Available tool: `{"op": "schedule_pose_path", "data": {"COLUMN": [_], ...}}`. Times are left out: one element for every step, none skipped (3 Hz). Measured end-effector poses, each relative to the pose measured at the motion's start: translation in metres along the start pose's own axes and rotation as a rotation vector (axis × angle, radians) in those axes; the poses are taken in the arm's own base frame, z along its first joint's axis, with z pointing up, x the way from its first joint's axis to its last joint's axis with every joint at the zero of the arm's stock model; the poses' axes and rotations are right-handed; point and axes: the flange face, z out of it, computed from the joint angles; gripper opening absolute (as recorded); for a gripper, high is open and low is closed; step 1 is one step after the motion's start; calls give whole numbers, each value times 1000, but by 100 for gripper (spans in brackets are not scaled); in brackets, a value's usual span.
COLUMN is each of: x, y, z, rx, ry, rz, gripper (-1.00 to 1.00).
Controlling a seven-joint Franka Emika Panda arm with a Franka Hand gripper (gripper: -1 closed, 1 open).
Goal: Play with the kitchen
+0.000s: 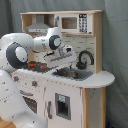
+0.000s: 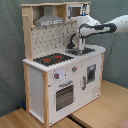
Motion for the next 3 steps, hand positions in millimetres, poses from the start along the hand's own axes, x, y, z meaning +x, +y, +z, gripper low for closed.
{"op": "schedule_pose_path", "data": {"x": [9, 15, 19], "y": [-6, -14, -24], "z": [6, 18, 30], "rx": [-4, -7, -9], "ry": [-3, -13, -29], "rz": [-7, -18, -35], "gripper": [100, 100, 100]}}
